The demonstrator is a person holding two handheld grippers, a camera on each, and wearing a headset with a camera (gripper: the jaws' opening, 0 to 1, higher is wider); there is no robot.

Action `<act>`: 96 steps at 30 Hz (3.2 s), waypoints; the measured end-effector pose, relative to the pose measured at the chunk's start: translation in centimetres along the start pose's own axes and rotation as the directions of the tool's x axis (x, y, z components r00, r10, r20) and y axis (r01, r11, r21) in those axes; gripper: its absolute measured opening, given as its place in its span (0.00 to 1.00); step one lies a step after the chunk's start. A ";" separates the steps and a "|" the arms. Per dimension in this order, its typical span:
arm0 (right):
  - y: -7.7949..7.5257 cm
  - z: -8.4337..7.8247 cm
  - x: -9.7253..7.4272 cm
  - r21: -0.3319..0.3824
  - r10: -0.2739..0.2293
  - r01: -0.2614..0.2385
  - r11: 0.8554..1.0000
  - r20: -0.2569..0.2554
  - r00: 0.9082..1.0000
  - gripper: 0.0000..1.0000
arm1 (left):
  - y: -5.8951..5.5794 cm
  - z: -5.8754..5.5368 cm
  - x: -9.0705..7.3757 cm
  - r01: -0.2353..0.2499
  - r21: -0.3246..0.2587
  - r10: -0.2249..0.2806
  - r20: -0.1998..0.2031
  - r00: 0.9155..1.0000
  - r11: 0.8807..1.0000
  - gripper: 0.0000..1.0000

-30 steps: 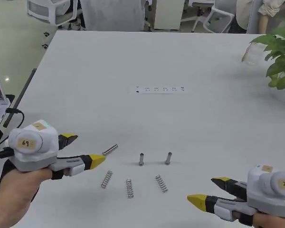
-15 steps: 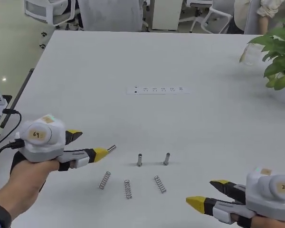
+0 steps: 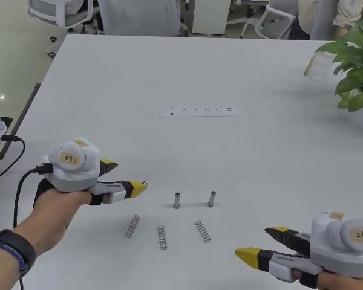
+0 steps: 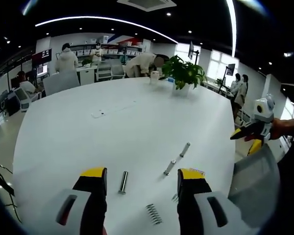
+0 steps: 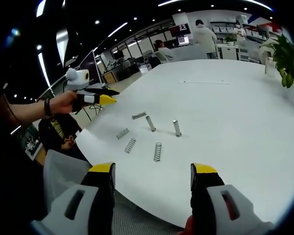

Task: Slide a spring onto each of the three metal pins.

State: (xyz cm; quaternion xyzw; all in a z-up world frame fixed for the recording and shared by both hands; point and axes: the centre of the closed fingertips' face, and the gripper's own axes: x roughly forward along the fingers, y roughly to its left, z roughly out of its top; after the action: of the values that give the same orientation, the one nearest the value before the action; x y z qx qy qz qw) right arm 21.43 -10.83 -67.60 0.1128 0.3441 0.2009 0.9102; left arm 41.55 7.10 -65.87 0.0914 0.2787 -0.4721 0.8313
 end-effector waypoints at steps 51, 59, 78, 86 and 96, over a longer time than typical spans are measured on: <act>0.1 -0.9 0.4 0.020 -0.007 0.008 1.000 -0.035 0.999 0.59 | 3.4 -6.6 9.9 -0.043 -0.006 0.040 -0.264 0.964 0.999 0.05; 0.3 -0.9 0.8 0.013 0.004 -0.003 1.000 -0.049 0.999 0.59 | 4.0 -7.4 10.4 -0.049 -0.005 0.045 -0.292 0.955 0.999 0.05; 0.3 -0.6 1.1 0.015 0.006 -0.006 1.000 -0.047 0.999 0.58 | 3.5 -7.5 9.6 -0.050 0.010 0.051 -0.311 0.949 0.999 0.00; 0.3 -0.5 1.3 0.011 0.012 -0.012 1.000 -0.046 0.999 0.57 | 3.5 -6.9 8.7 -0.056 0.015 0.058 -0.296 0.953 0.998 0.00; 0.3 -0.6 1.2 0.011 0.012 -0.012 1.000 -0.039 0.999 0.57 | 3.4 -6.5 7.9 -0.066 0.016 0.068 -0.284 0.956 0.998 0.00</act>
State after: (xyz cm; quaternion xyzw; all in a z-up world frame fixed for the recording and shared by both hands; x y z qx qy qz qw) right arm 21.79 -10.04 -68.62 0.1160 0.3621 0.2065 0.9015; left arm 45.11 5.89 -75.96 0.1703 0.3906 -0.4267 0.7977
